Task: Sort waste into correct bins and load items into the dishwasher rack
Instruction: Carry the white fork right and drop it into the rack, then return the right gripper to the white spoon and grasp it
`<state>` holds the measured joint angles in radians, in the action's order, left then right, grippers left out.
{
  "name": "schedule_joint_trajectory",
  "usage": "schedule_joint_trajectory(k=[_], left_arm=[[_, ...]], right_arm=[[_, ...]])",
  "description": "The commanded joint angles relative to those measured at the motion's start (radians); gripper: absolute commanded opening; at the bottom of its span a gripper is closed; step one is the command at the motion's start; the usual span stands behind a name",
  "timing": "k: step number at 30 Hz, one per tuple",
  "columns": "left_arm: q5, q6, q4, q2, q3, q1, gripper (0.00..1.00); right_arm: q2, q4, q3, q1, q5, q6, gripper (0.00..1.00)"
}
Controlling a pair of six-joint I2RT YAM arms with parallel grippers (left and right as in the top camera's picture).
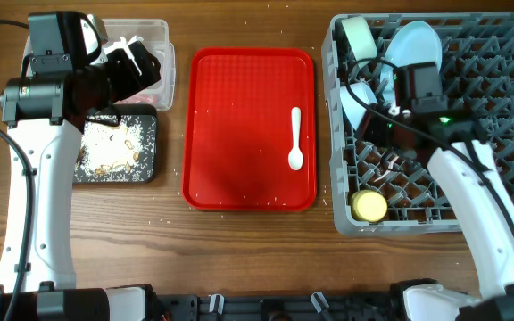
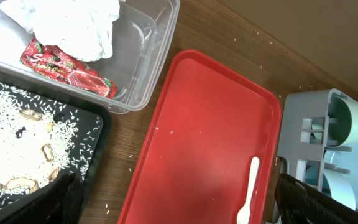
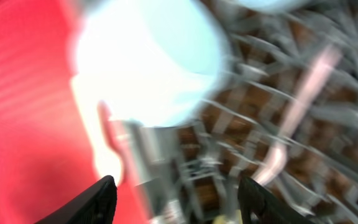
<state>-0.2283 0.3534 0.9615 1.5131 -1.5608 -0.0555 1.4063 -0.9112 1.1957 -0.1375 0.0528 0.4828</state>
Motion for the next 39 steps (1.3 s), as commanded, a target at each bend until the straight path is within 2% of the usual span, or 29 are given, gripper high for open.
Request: schedule_joint_trajectory(k=[1,8,12,22,27,31,39], left_arm=[[0.01,-0.009,-0.003,0.005,-0.004,-0.008,1.0],[0.01,-0.009,-0.003,0.005,-0.004,-0.008,1.0],[0.01,-0.009,-0.003,0.005,-0.004,-0.008,1.0],[0.01,-0.009,-0.003,0.005,-0.004,-0.008,1.0],[0.01,-0.009,-0.003,0.005,-0.004,-0.008,1.0],[0.01,-0.009,-0.003,0.005,-0.004,-0.008,1.0],[0.01,-0.009,-0.003,0.005,-0.004,-0.008,1.0]], right_arm=[[-0.055,-0.011,0.101,-0.034,0.163,-0.161,0.63],[-0.033,0.087,0.147,-0.219,0.05,-0.098,0.61],[0.076,0.151,0.147,-0.293,0.033,-0.086,0.6],[0.507,0.219,0.168,-0.308,0.032,-0.089,0.53],[0.616,0.224,0.168,-0.308,0.033,-0.087,0.51],[0.635,0.223,0.168,-0.308,0.034,-0.087,0.47],[0.638,0.218,0.168,-0.309,0.034,-0.086,0.23]])
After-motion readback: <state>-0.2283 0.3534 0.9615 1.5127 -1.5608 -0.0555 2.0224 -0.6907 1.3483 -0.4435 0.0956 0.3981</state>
